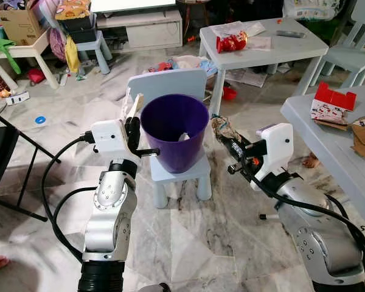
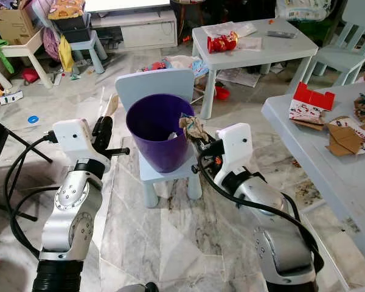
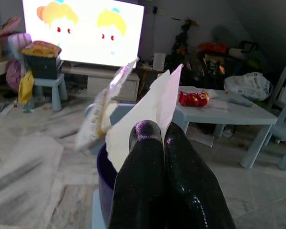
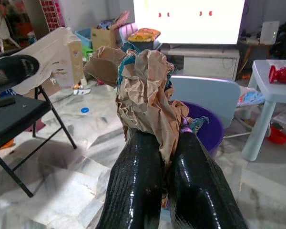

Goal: Picking trash to rubbish bin

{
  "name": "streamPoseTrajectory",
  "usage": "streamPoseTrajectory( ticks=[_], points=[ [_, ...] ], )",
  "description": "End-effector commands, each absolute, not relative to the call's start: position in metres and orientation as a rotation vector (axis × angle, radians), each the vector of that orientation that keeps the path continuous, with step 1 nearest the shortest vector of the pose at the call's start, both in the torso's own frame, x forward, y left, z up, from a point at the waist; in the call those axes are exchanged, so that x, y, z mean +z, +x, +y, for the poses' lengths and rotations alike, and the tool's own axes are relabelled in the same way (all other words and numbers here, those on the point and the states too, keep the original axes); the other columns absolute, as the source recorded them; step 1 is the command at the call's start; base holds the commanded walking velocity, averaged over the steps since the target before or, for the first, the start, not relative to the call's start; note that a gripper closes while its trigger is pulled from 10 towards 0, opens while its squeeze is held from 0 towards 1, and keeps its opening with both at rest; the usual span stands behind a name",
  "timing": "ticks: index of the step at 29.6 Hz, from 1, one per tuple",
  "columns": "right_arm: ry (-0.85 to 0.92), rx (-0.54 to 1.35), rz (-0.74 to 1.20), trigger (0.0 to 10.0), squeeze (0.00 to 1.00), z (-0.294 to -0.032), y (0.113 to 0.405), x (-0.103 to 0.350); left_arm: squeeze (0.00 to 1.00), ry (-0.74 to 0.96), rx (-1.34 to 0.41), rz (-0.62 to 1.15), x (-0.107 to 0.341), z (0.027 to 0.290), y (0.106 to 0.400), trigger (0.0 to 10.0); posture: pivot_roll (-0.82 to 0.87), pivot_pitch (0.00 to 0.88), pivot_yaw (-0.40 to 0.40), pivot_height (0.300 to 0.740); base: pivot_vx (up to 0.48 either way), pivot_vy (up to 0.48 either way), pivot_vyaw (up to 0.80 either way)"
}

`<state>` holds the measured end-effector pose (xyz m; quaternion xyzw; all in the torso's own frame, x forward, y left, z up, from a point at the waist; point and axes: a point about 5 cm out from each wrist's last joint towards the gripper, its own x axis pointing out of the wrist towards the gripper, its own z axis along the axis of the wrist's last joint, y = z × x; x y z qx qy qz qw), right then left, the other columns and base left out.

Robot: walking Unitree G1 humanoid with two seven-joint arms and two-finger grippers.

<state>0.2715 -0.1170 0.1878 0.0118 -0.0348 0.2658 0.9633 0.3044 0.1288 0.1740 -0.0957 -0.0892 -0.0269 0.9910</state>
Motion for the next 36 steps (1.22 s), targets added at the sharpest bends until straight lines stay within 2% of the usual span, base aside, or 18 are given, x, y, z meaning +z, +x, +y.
streamPoseTrajectory(
  ticks=[1, 5, 23, 33, 36],
  points=[
    [0.014, 0.542, -0.083, 0.0, 0.0, -0.1179, 0.2697, 0.1897, 0.0, -0.199, -0.071, -0.184, 0.1744, 0.1252, 0.3029, 0.0, 0.0, 0.109, 0.021, 0.74, 0.292, 0.0, 0.0],
    [0.012, 0.55, -0.083, 0.0, 0.0, -0.1171, 0.2689, 0.1895, 0.0, -0.2, -0.072, -0.18, 0.1735, 0.124, 0.3022, 0.0, 0.0, 0.111, 0.019, 0.74, 0.292, 0.0, 0.1],
    [0.01, 0.56, -0.083, 0.0, 0.0, -0.1154, 0.2692, 0.189, 0.0, -0.2, -0.076, -0.174, 0.172, 0.123, 0.3034, 0.0, 0.0, 0.107, 0.016, 0.74, 0.29, 0.0, 0.51],
    [0.027, 0.562, -0.076, 0.0, 0.0, -0.1159, 0.2703, 0.1894, 0.0, -0.203, -0.079, -0.173, 0.1713, 0.1217, 0.3039, 0.0, 0.0, 0.101, 0.013, 0.74, 0.291, 0.0, 0.0],
    [0.035, 0.561, -0.075, 0.0, 0.0, -0.1157, 0.2707, 0.1897, 0.0, -0.204, -0.079, -0.17, 0.1706, 0.1218, 0.3037, 0.0, 0.0, 0.102, 0.012, 0.74, 0.401, 0.0, -0.77]
  ],
)
